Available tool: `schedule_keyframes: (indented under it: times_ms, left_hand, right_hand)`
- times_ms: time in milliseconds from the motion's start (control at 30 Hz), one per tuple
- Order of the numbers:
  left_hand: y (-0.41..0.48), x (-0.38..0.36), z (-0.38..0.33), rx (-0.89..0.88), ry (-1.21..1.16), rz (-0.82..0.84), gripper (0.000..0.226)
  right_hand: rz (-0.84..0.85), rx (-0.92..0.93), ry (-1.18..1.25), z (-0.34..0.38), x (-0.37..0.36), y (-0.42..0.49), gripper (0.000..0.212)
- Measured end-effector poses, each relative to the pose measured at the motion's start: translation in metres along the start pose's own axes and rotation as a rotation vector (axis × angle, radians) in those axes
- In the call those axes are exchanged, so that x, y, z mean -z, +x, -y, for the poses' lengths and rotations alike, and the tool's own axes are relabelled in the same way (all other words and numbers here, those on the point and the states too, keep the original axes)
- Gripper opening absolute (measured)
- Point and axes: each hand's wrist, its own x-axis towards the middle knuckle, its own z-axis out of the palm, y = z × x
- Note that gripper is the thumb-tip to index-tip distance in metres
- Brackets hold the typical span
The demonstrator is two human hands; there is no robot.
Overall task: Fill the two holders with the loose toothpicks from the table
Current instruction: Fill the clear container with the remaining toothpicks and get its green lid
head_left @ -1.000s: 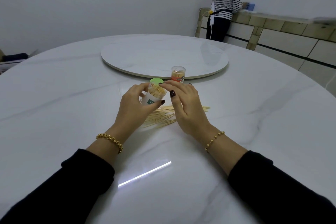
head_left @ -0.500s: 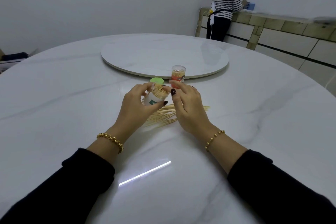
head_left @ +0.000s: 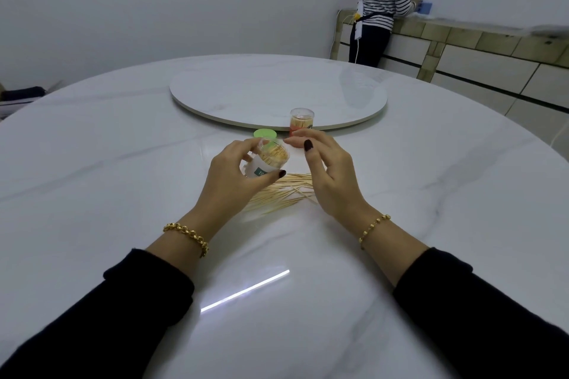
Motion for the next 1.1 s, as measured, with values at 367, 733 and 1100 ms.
schedule_keyframes:
  times_ms: [367,733,1100]
  left_hand:
    - [-0.001,0.000,-0.001,0.014,0.005,0.029,0.055]
    - [-0.001,0.000,0.002,0.038,0.013,0.023,0.053]
    - [0.005,0.010,0.013,0.085,0.048,-0.023,0.051]
  right_hand:
    - [0.018,-0.287,0.102,-0.013,0.016,0.004,0.040]
    - [0.360,-0.543,-0.322,-0.043,0.036,0.001,0.039]
    - [0.562,-0.350,-0.380,-0.017,-0.005,-0.005,0.046]
